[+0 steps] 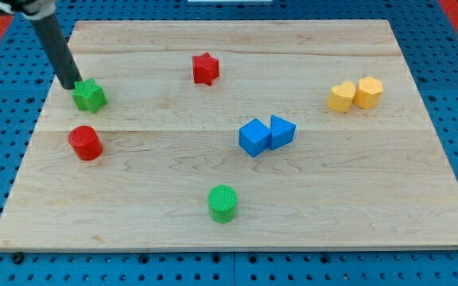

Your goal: Move the green star towards the green circle

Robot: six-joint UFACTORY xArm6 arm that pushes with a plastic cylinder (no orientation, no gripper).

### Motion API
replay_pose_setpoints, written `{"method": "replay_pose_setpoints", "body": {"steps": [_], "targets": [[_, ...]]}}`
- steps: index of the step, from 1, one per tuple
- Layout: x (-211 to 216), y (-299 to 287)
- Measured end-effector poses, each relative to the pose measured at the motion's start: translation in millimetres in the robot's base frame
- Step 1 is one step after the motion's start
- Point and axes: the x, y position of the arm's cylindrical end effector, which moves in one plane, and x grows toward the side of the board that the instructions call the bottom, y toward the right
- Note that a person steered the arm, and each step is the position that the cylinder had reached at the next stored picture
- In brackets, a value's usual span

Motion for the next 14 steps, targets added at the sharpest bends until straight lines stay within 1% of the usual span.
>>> {"method": "replay_pose_setpoints", "body": {"steps": [1,2,3,5,6,7,8,9,10,11,13,14], "targets": [[23.7,61.7],[60.5,120.6],[81.4,92.7],[33.9,99.6],[23.7,59.0],[26.1,26.8],[83.5,29.1],[119.9,104.9],[110.3,148.8],[82.2,146.5],[120.5,219.4],[109.1,228.2]]}}
